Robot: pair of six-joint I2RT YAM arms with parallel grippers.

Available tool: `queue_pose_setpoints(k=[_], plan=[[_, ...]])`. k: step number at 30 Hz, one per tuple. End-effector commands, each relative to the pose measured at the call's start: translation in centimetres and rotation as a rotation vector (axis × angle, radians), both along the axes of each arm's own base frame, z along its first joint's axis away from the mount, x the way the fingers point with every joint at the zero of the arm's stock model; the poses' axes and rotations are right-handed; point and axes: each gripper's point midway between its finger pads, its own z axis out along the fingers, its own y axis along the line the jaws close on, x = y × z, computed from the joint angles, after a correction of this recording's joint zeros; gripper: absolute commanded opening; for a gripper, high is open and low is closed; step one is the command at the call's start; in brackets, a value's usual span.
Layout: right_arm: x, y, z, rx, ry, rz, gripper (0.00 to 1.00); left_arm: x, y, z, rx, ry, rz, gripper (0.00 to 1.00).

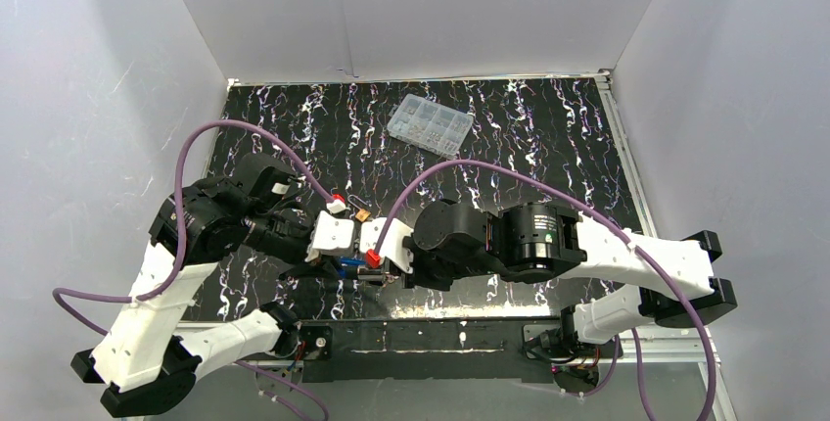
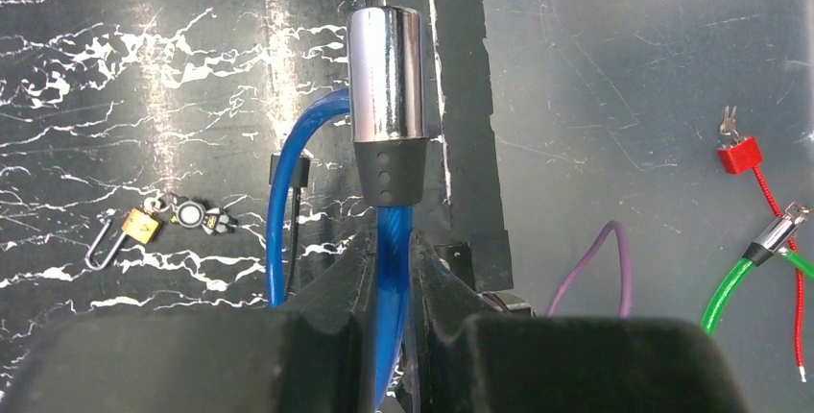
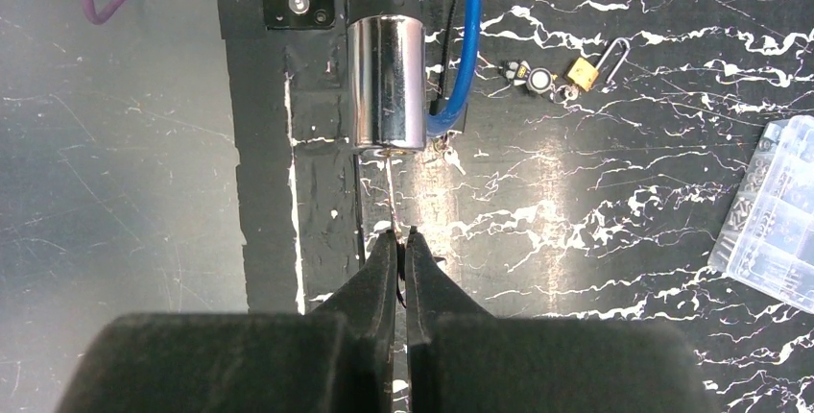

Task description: Unlock with the key

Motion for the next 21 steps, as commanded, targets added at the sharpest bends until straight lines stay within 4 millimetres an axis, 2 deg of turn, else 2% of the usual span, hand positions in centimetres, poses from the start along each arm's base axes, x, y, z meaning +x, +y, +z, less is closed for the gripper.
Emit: queue_pose_setpoints(k=[1,21], plan=[[-0.19,1.2,2.3,0.085,0.012,0.005,0.01,0.01,-0.44,0.49,-0.027,0.012,0.012,0.0],[0.78,1.31,2.8,0.1,-0.034,-0.021,0.01,-0.76,-0.1,0.26,-0.027,0.026,-0.006,0.0]])
